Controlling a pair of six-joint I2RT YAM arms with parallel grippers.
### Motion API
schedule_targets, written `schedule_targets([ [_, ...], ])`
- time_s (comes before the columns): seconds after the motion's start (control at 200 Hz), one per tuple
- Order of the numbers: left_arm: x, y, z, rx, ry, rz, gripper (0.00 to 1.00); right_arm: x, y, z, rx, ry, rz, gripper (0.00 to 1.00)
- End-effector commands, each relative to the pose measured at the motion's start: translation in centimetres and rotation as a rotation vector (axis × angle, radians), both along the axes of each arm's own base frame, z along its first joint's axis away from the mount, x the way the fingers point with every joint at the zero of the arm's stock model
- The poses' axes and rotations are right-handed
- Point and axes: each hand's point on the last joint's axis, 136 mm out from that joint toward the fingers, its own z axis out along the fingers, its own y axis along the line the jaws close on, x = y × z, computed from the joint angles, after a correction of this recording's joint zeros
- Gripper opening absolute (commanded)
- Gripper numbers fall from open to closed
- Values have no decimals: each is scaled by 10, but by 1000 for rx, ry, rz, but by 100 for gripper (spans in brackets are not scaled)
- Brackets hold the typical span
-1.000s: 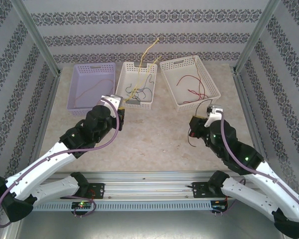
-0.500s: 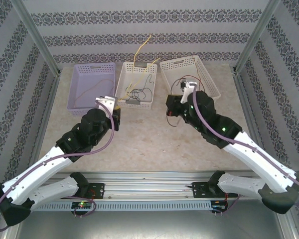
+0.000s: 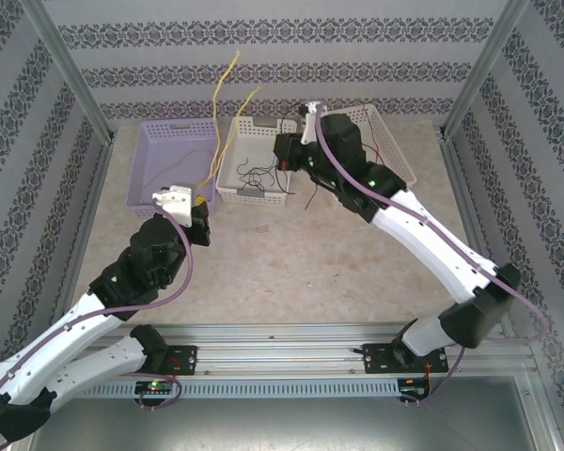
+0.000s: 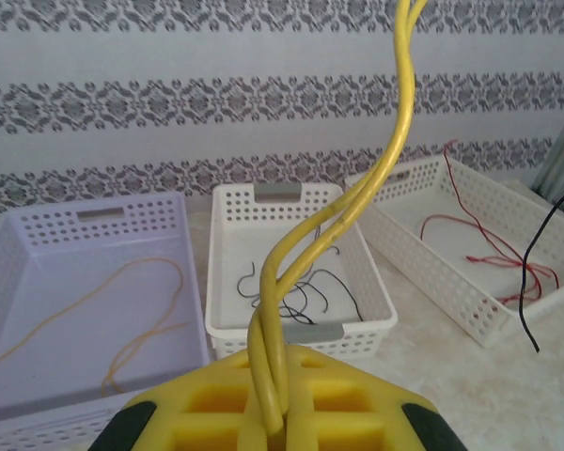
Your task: Untangle the cables
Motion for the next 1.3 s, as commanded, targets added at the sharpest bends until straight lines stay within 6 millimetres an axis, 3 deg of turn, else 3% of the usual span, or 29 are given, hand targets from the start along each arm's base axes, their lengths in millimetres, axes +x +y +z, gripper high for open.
schedule_targets([
  [0.0, 0, 16, 18, -37, -76, 71, 0, 14, 24, 14, 94, 6, 89, 0],
  [0.185, 0, 19, 19, -35, -82, 81, 0, 51, 60, -9, 111, 63, 171, 0],
  [0.4, 0, 18, 18, -32, -83, 79, 0, 91, 87, -36, 135, 109, 228, 0],
  [0.5, 1, 16, 17, -30, -79, 72, 0, 111, 92, -57, 155, 155, 238, 0],
  [0.594, 1, 16, 17, -30, -77, 69, 0, 127, 96, -91, 142, 221, 224, 0],
  [0.749, 1, 15, 17, -27, -76, 69, 0, 142, 92, -147, 93, 329, 173, 0],
  [0.949, 2, 13, 15, -23, -70, 63, 0, 150, 68, -217, -41, 449, 50, 0],
  [1.299, 4, 11, 12, -14, -60, 61, 0, 161, 51, -266, -177, 586, 2, 0],
])
